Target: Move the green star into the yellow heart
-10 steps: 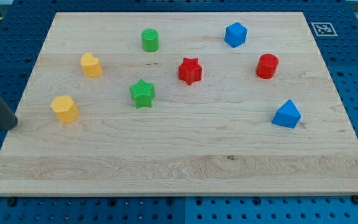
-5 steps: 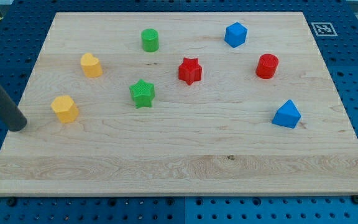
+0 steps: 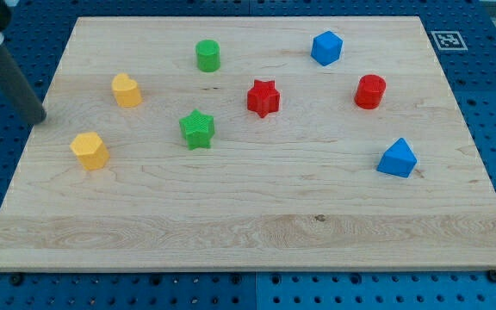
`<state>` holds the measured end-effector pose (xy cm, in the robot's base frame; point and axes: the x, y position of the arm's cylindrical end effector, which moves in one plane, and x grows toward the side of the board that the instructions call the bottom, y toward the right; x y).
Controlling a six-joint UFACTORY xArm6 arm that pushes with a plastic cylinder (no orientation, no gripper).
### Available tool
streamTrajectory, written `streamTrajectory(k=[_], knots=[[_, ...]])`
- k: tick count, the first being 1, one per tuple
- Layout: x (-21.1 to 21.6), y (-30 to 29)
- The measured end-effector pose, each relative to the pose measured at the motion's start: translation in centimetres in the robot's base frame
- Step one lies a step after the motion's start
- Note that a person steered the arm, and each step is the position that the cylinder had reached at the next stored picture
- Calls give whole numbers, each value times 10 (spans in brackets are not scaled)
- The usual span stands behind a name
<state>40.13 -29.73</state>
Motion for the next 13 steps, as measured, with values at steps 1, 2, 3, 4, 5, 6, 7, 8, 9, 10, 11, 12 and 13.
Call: streamTrajectory(k=[1, 2, 3, 4, 5, 6, 7, 8, 9, 10, 11, 12, 13], knots=[[-43, 34], [-103, 26], [-86, 151], [-51, 101], [16, 123], [1, 196], [1, 113], [85, 122], [83, 248], [19, 318], [58, 296], [60, 268], [32, 177]])
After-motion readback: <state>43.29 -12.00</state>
